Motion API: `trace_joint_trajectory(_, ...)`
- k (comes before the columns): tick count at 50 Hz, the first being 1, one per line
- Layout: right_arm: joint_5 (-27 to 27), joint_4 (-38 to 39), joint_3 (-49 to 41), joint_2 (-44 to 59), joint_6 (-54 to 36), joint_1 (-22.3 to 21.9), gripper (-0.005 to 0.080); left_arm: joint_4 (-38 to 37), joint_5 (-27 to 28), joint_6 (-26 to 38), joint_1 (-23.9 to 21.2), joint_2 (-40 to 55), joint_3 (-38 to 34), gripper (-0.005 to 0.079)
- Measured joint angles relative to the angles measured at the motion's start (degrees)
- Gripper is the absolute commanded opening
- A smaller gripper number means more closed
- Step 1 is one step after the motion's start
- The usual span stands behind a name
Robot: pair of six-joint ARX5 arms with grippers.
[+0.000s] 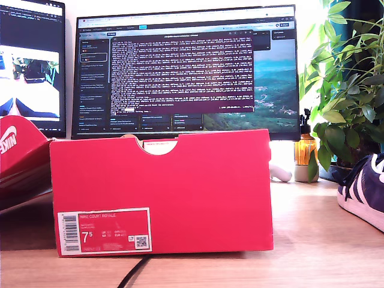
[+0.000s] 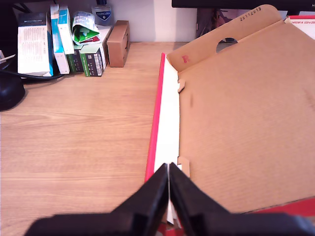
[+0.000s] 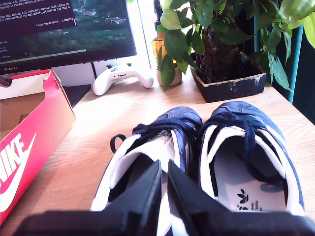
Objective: Pack the blue shoes by picking the first shoe and placing it inside the red shoebox, left side, then picking and rotating the second shoe and placing it in the shoebox
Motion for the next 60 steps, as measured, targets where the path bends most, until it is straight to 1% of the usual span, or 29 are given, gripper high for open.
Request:
trace_joint_trajectory(3,0.0,0.0,0.0,0.0,-0.28,0.0,-0.001,0.0,0.0,0.0,0.0,0.0,0.0,-0.0019)
trace_joint_trajectory(6,0.72,0.02,0.0,0.0,-2.43,0.0,-0.001,0.0,0.0,0.0,0.0,0.0,0.0,-0.0019)
trace_joint_trajectory(24,0.85,0.09,0.0,0.0,-2.16,0.0,-0.001,0.02,0.13,-0.09,0.0,0.0,0.0,-0.0019)
trace_joint_trajectory(27,0.68,0.33,0.0,0.0,-1.51,0.0,-0.001,0.15,0.9,-1.57,0.0,0.0,0.0,-0.0019)
trace_joint_trajectory(28,0.24,0.5,0.0,0.0,0.76,0.0,-0.001,0.22,1.33,-3.61,0.0,0.0,0.0,-0.0019)
trace_joint_trajectory(29,-0.17,0.74,0.0,0.0,1.27,0.0,-0.001,0.26,1.84,-4.0,0.0,0.0,0.0,-0.0019)
trace_joint_trajectory(30,-0.48,0.96,0.0,0.0,3.54,0.02,-0.001,0.37,2.4,-5.77,0.0,0.0,0.0,-0.0019)
trace_joint_trajectory(32,-1.36,1.66,0.0,0.0,6.69,0.0,-0.001,0.81,3.5,-7.02,0.0,0.0,0.0,-0.0019)
trace_joint_trajectory(36,-3.34,3.72,-0.02,0.0,11.93,0.0,-0.001,4.04,5.68,-9.68,0.0,0.0,-0.09,-0.0019)
trace_joint_trajectory(37,-3.98,4.7,-0.02,0.0,11.93,0.02,-0.0009,5.2,6.12,-9.94,0.0,0.0,-0.09,-0.0019)
trace_joint_trajectory(38,-4.81,5.57,-0.02,0.0,14.73,0.0,-0.0009,6.29,6.43,-10.8,0.0,0.0,-0.09,-0.0019)
trace_joint_trajectory(39,-5.68,6.73,-0.02,0.0,15.12,0.0,-0.0005,7.58,6.73,-10.82,0.0,0.0,-0.09,-0.0019)
trace_joint_trajectory(40,-6.67,7.85,-0.02,0.0,17.9,0.0,-0.0002,8.7,7.1,-12.07,0.0,0.0,-0.09,-0.0019)
trace_joint_trajectory(42,-8.24,10.38,-0.02,0.0,18.84,0.0,0.0004,11.61,8.15,-13.05,0.0,0.0,-0.09,-0.0019)
trace_joint_trajectory(43,-9.03,11.61,-0.02,0.0,20.83,0.0,0.0006,12.87,8.68,-14.86,0.0,0.0,-0.09,-0.0019)
trace_joint_trajectory(44,-9.92,12.81,-0.02,0.0,20.9,0.0,0.0008,14.16,9.11,-14.97,0.0,0.0,-0.09,-0.0019)
trace_joint_trajectory(47,-12.74,16.31,0.0,0.0,22.38,0.0,0.0027,17.55,10.67,-18.97,0.0,0.0,-0.09,-0.0019)
trace_joint_trajectory(50,-15.19,17.22,0.28,0.0,23.17,0.0,0.004,20.87,12.87,-21.07,0.0,0.0,-0.09,-0.0019)
trace_joint_trajectory(53,-16.85,17.09,0.74,0.02,23.19,0.0,0.0042,24.11,15.87,-21.33,-0.02,0.0,-0.04,-0.0019)
trace_joint_trajectory(57,-17.86,15.78,2.49,0.02,23.15,0.02,0.0066,24.87,18.73,-20.57,-0.2,0.0,0.7,-0.0019)
trace_joint_trajectory(60,-17.92,14.23,5.09,0.13,23.12,0.02,0.0079,24.46,19.93,-16.98,-0.55,0.0,2.05,-0.0019)
